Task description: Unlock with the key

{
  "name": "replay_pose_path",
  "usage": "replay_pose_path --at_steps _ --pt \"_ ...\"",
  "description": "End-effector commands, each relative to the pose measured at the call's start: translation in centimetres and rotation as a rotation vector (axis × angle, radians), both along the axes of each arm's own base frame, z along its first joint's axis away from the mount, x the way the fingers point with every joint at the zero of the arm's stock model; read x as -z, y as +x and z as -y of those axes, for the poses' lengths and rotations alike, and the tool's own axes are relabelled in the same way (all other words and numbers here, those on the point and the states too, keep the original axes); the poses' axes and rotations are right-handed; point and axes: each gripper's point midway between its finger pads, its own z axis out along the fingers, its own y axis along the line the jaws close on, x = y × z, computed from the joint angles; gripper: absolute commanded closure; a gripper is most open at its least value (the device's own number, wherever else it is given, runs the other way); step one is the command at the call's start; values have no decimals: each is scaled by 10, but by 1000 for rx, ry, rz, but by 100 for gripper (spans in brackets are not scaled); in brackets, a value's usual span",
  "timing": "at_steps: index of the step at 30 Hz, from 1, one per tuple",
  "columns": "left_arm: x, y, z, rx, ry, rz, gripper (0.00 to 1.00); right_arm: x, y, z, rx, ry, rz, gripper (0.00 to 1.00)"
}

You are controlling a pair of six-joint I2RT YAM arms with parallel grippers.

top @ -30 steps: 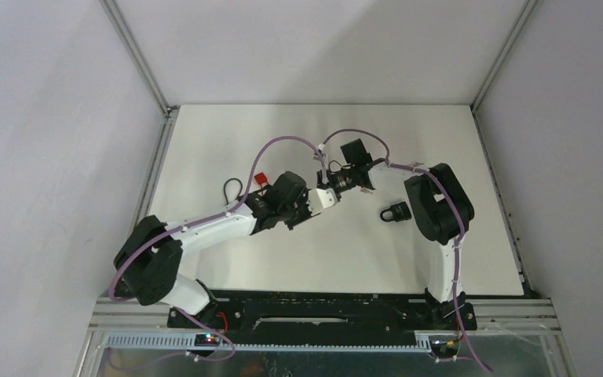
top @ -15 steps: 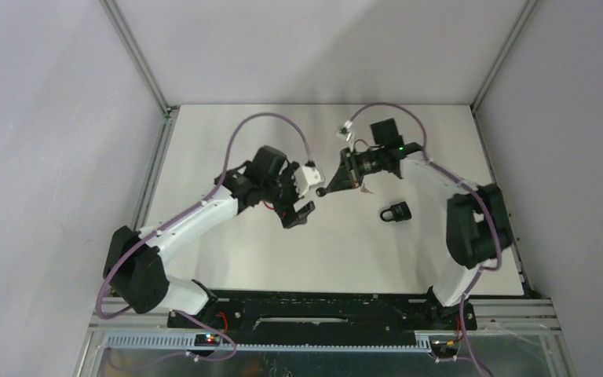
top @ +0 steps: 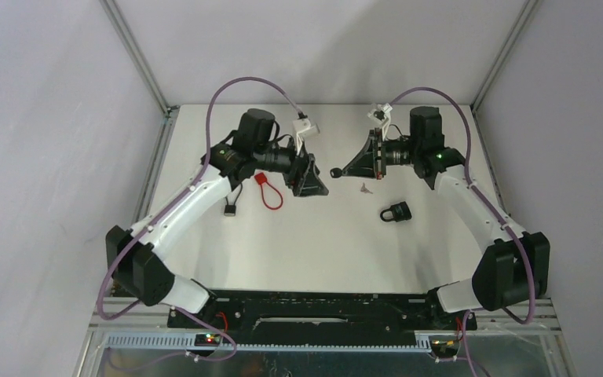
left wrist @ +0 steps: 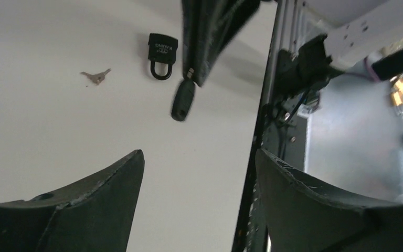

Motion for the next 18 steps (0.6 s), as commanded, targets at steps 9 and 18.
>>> replay_pose_path --at_steps 9,18 --pt "-36 9 33 29 -248 -259 30 -20 3 -6 -25 144 -77 100" --pt "-33 6 34 28 -278 -275 44 -16 11 -2 2 171 -120 100"
